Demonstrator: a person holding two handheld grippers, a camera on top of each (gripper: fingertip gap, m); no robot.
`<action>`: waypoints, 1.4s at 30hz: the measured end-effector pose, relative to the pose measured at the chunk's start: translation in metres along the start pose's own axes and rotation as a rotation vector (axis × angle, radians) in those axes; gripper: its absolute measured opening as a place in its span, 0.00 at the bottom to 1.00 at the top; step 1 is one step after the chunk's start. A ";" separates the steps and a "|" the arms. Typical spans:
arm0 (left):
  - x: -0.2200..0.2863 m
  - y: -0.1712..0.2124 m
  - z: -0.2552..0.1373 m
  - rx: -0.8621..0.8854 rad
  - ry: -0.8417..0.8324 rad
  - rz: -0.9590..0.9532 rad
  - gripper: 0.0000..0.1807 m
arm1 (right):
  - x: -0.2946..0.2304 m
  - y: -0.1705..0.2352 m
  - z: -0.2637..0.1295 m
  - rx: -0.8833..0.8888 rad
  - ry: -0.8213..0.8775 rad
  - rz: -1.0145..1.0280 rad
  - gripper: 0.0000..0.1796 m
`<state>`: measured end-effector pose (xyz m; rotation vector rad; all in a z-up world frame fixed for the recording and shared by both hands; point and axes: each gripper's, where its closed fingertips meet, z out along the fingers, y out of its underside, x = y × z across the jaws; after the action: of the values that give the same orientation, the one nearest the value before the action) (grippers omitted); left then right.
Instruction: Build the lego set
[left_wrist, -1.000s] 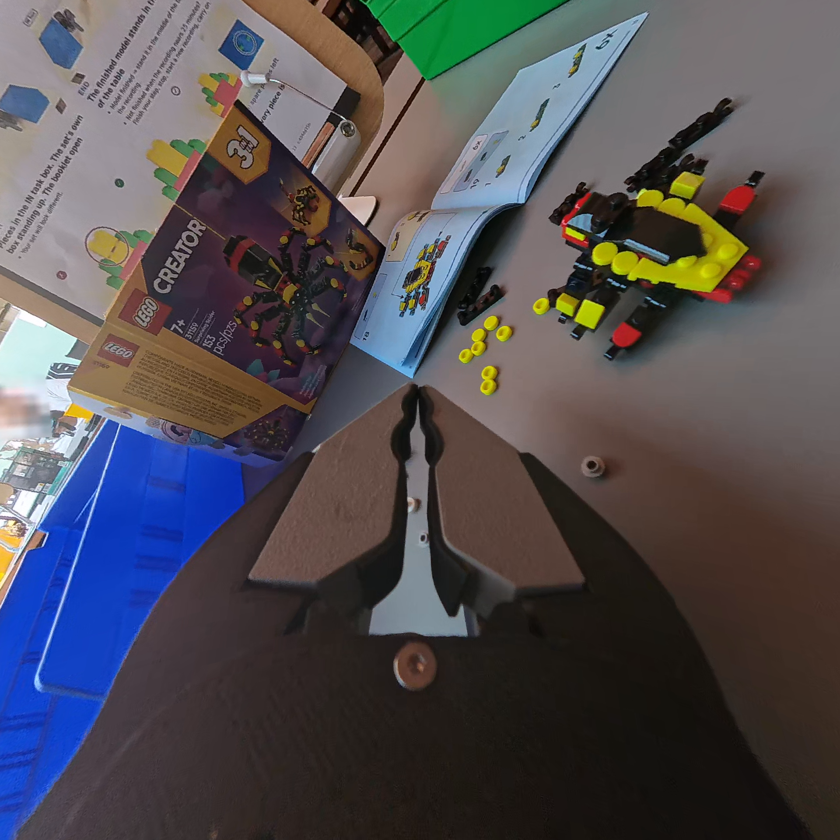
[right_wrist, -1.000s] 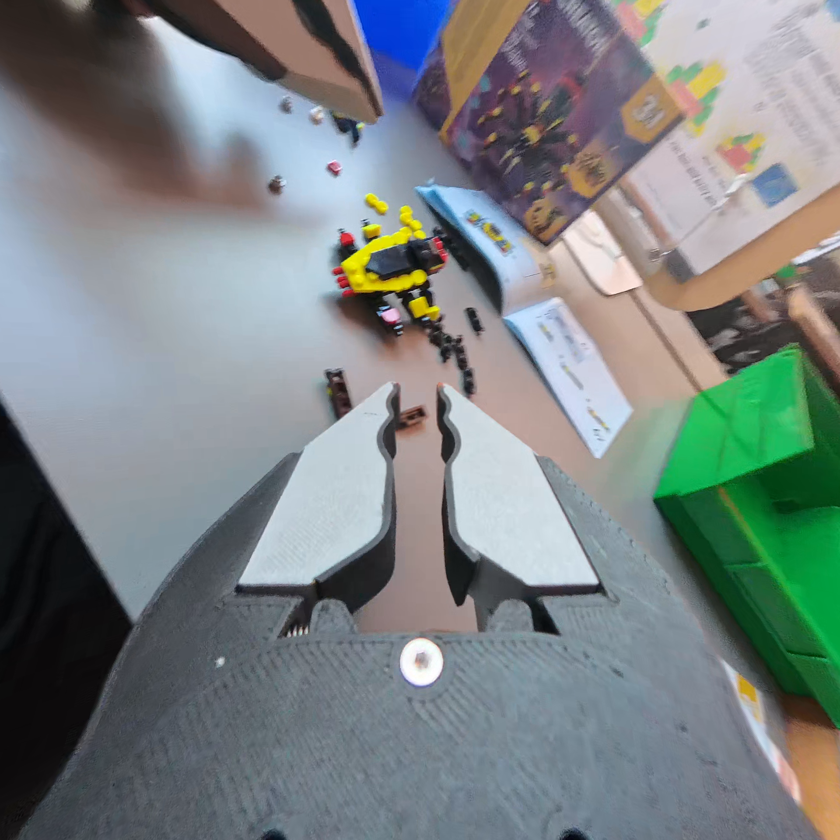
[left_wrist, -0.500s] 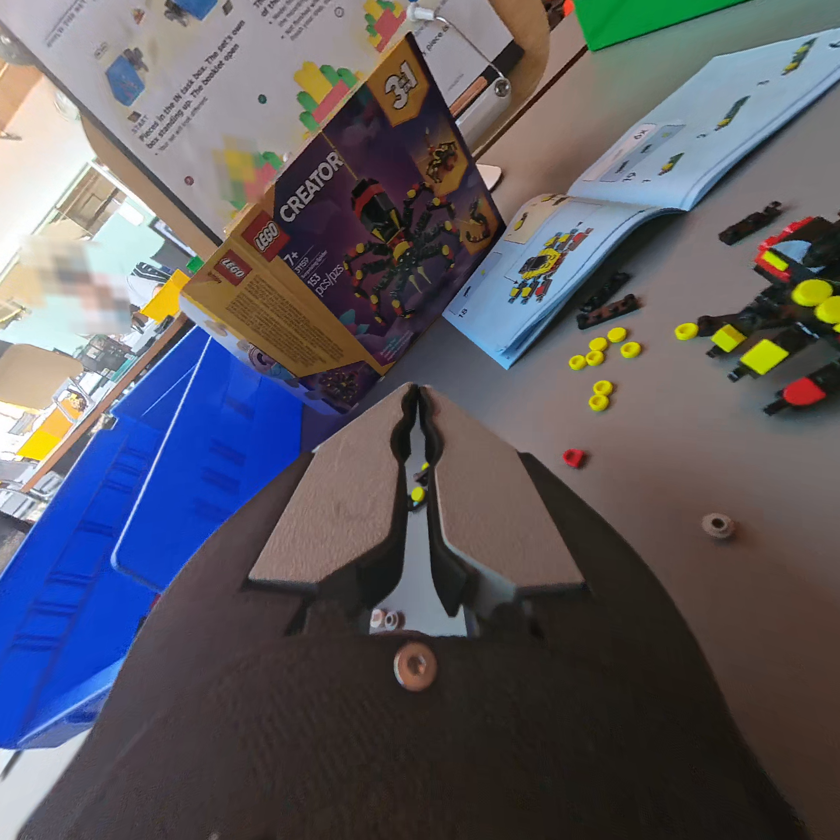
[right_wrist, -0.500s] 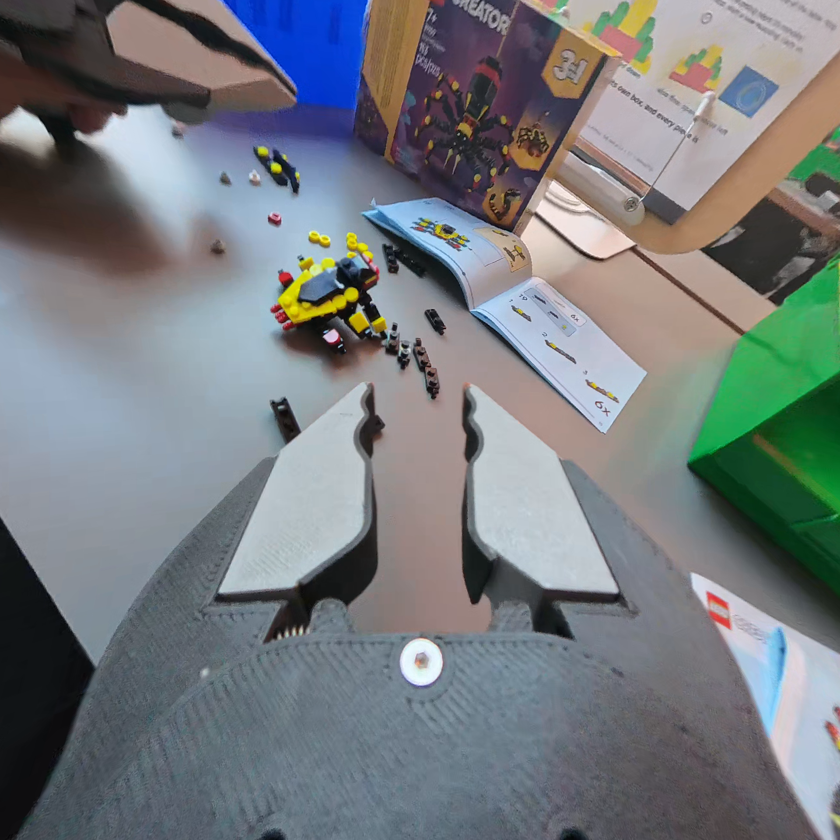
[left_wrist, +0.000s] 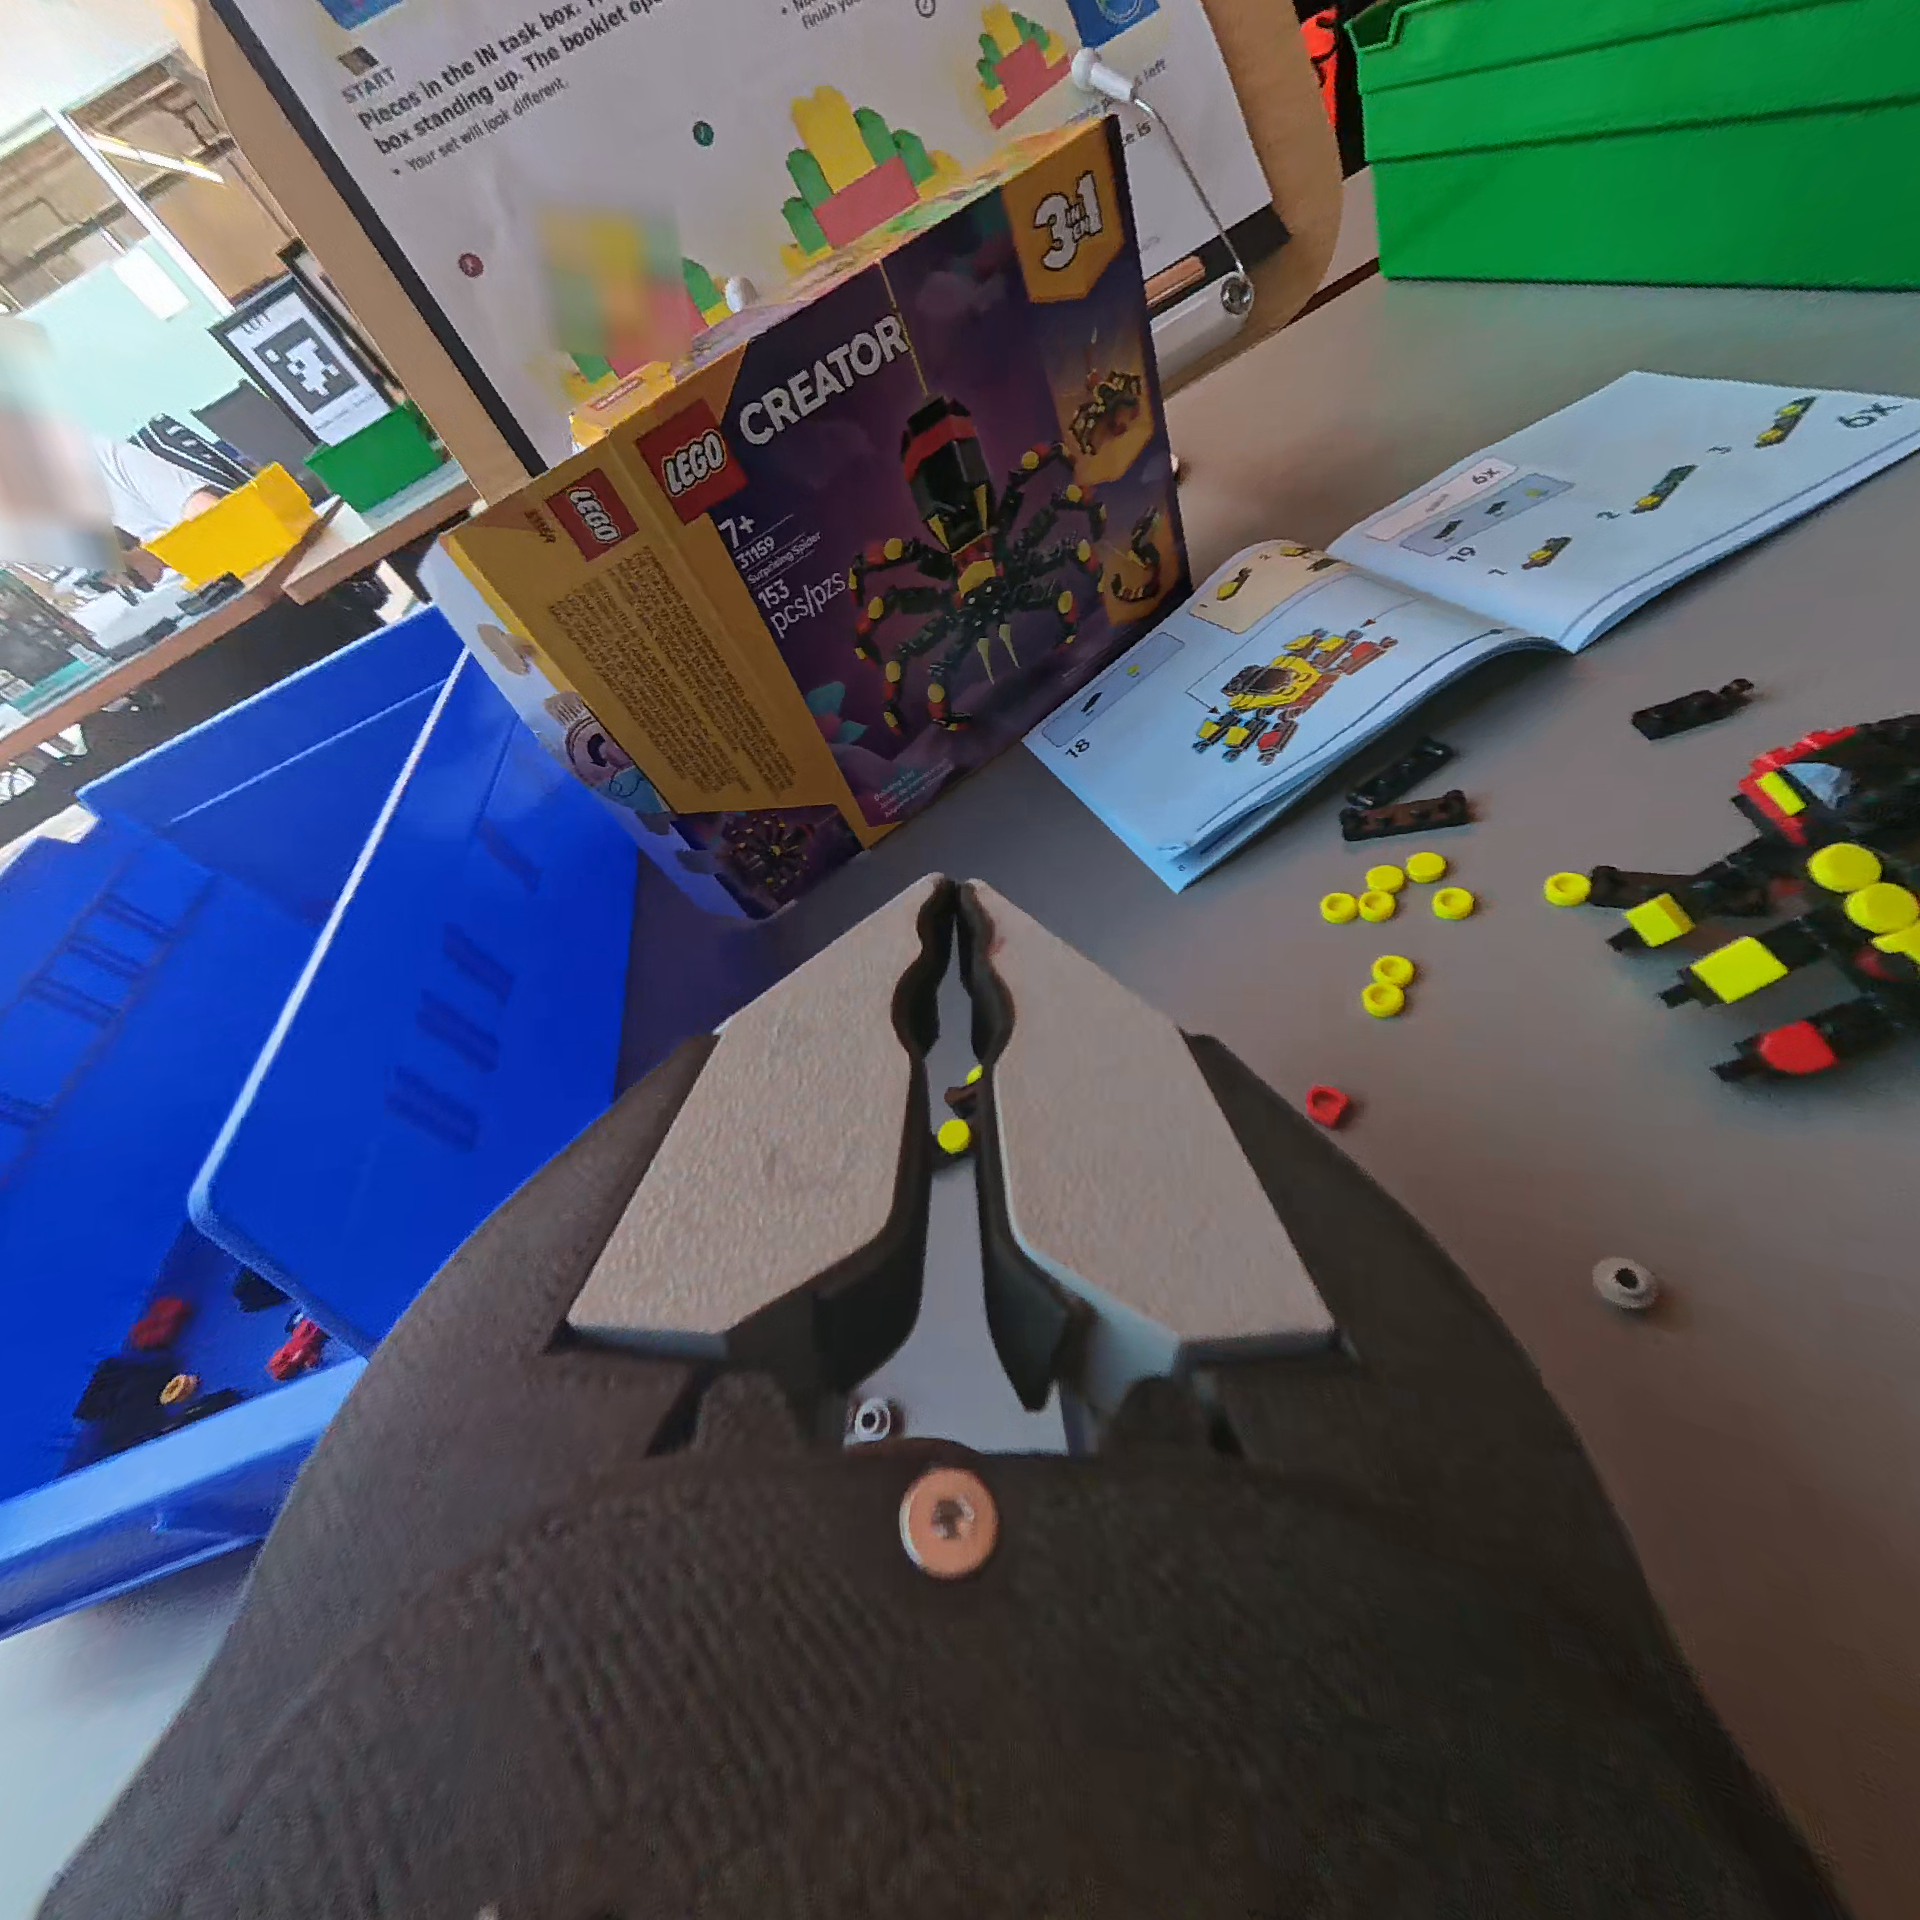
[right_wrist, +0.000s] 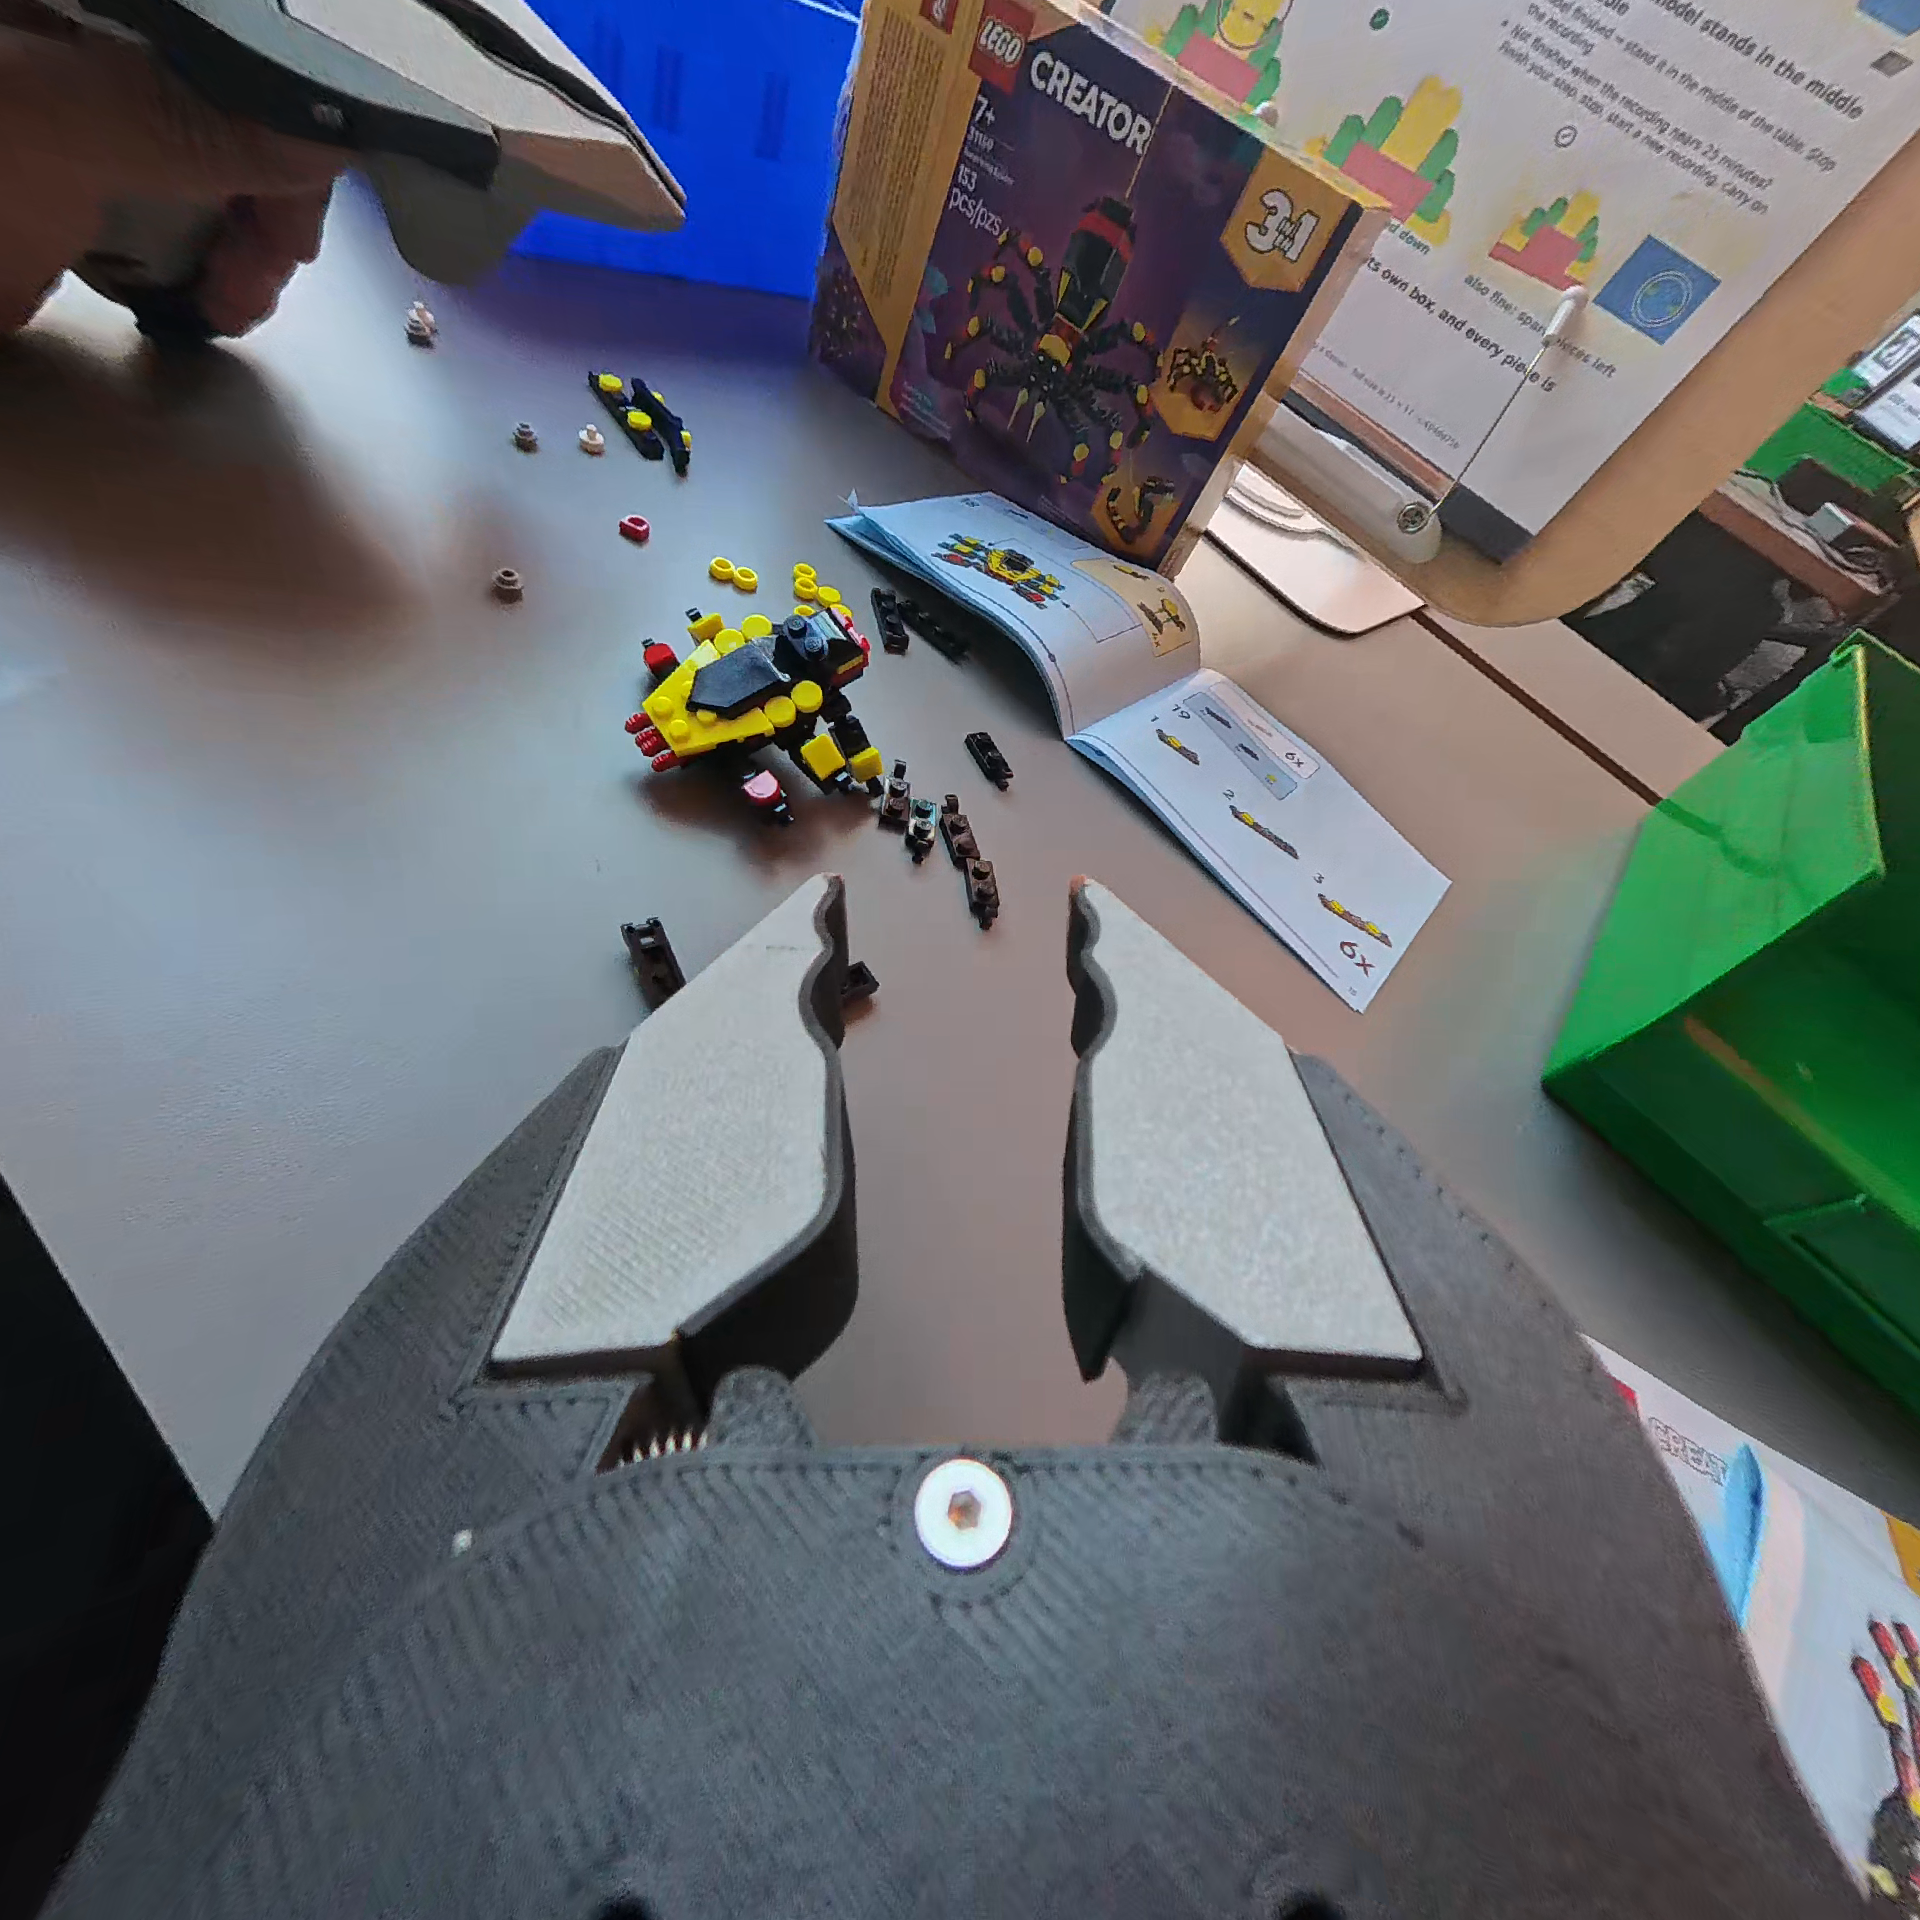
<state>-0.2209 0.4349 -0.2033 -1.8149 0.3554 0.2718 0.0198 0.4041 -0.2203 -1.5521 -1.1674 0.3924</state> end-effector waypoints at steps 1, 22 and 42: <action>0.001 -0.001 -0.001 0.008 0.006 -0.002 0.00 | 0.000 0.000 0.000 0.000 -0.004 0.004 0.22; 0.169 -0.002 -0.062 0.200 0.544 0.633 0.05 | -0.059 0.031 0.012 -0.209 -0.292 -0.254 0.08; 0.213 -0.003 -0.073 0.374 0.352 1.045 0.09 | -0.093 0.019 0.001 -0.232 -0.569 0.010 0.02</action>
<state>-0.0225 0.3436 -0.2590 -1.1630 1.4971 0.5535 -0.0153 0.3293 -0.2678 -1.6992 -1.6886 0.7612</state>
